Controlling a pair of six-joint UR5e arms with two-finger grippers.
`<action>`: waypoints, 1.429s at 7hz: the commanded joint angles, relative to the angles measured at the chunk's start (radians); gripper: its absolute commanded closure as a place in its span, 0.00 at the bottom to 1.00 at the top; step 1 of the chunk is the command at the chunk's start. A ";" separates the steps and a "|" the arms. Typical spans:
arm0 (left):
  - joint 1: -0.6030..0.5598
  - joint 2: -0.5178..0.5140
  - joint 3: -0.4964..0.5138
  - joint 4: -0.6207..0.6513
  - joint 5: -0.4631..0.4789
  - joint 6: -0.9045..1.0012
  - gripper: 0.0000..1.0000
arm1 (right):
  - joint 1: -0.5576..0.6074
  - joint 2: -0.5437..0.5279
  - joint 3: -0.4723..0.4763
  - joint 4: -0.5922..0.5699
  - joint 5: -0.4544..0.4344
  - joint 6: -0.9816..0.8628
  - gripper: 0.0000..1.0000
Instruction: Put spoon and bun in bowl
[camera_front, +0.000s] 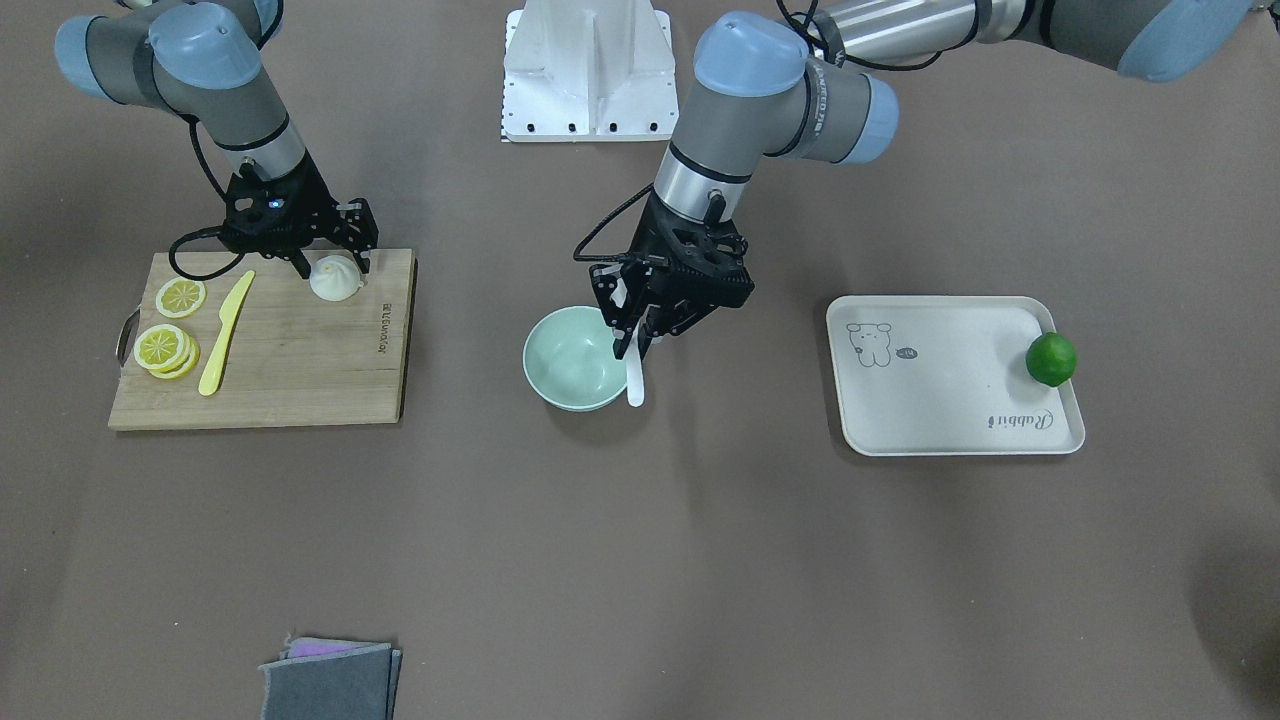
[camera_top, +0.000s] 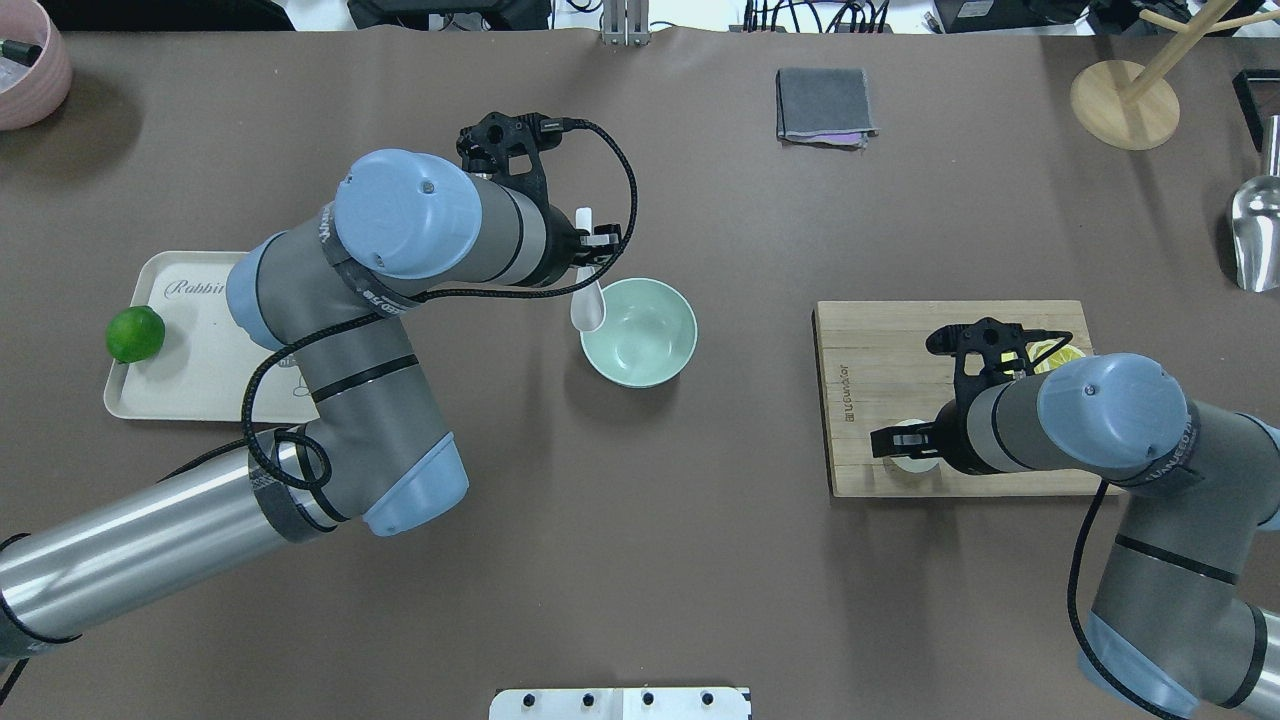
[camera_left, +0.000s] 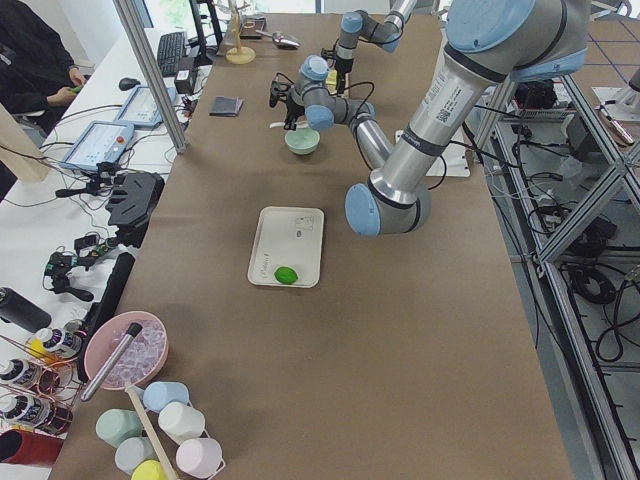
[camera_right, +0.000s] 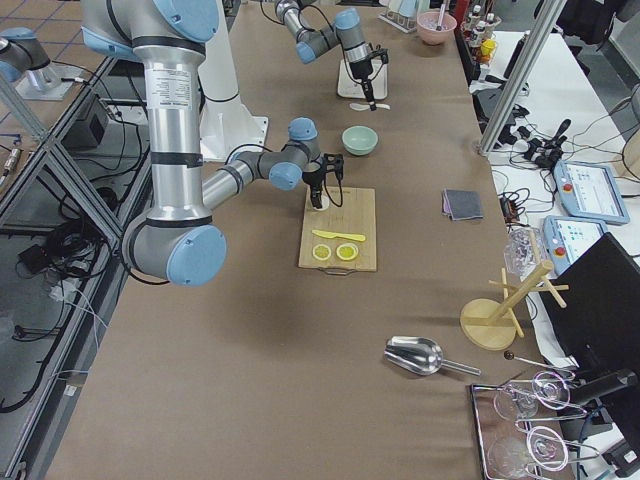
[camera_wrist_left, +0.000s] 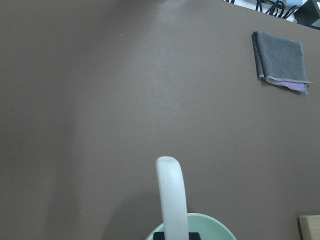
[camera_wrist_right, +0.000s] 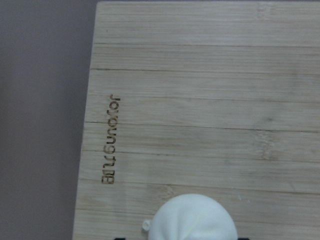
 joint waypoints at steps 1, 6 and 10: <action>0.016 -0.041 0.044 -0.007 0.021 -0.005 1.00 | 0.021 0.002 -0.001 0.000 0.020 -0.001 1.00; 0.060 -0.106 0.226 -0.152 0.105 -0.010 1.00 | 0.133 0.155 -0.003 -0.111 0.113 -0.001 1.00; 0.063 -0.065 0.187 -0.182 0.105 0.013 0.02 | 0.165 0.246 -0.001 -0.180 0.132 0.000 1.00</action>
